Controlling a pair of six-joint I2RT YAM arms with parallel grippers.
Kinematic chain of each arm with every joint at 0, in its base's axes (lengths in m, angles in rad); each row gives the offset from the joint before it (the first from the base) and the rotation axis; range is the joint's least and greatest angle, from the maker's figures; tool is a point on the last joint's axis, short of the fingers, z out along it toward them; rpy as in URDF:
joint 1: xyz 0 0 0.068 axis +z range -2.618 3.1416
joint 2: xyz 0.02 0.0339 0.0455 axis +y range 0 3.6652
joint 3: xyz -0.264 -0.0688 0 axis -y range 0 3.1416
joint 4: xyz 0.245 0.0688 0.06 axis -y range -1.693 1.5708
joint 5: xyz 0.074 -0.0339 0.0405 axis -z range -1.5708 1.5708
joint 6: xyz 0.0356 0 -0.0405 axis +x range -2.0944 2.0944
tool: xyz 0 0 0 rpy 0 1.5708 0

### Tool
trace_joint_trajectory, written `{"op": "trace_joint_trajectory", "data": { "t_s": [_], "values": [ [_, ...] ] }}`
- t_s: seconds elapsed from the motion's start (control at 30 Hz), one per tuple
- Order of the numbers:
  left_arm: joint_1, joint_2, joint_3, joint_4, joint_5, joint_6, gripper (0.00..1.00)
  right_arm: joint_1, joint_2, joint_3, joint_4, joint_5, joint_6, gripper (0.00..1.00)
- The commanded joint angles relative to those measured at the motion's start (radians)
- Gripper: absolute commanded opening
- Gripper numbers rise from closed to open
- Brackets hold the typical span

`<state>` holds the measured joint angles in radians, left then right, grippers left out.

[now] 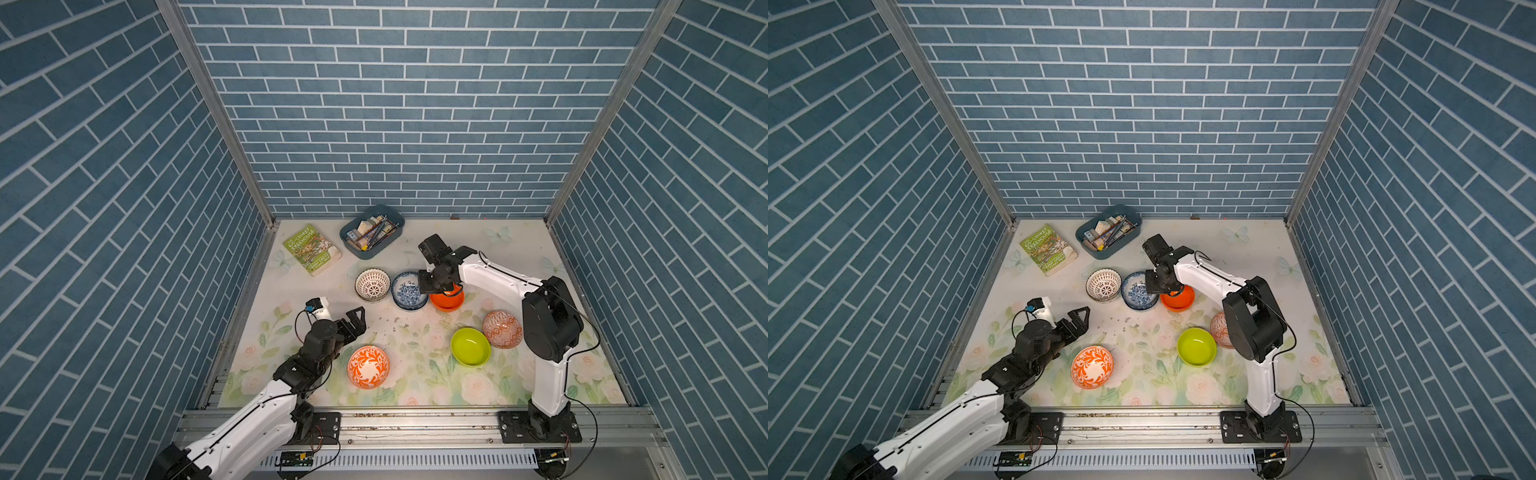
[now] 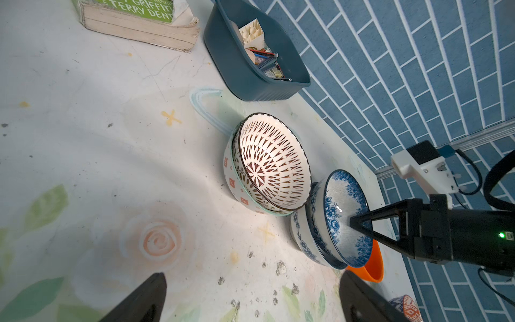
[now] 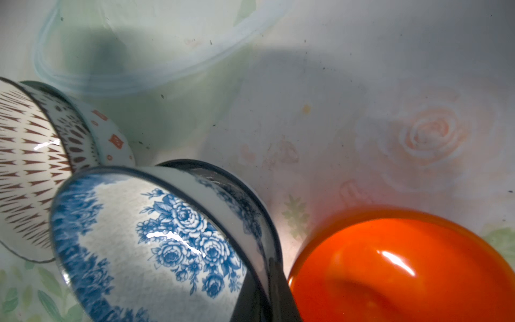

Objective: Stack the bowls
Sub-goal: Place the bowl on the bowl.

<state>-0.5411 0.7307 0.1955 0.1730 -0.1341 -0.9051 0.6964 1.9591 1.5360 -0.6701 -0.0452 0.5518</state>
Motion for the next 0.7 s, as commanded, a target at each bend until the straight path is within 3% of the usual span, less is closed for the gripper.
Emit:
{"op": "trace_joint_trajectory", "data": {
  "t_s": [0.0,0.37,0.43,0.53,0.67],
  "values": [
    [0.004,0.008,-0.008,0.017,-0.006,0.011,1.00,-0.006,-0.022,-0.014,0.010,-0.002,-0.022,0.00],
    [0.003,0.023,-0.008,0.029,-0.004,0.015,1.00,-0.005,0.006,0.001,0.007,-0.011,-0.024,0.00],
    [0.003,0.029,-0.007,0.030,-0.003,0.017,1.00,-0.005,0.010,0.007,0.007,-0.017,-0.022,0.06],
    [0.003,0.039,-0.003,0.037,-0.004,0.017,1.00,-0.006,0.012,0.005,0.010,-0.024,-0.015,0.31],
    [0.004,0.050,-0.002,0.042,-0.001,0.021,1.00,-0.005,0.010,0.013,0.004,-0.020,-0.015,0.40]
  ]
}}
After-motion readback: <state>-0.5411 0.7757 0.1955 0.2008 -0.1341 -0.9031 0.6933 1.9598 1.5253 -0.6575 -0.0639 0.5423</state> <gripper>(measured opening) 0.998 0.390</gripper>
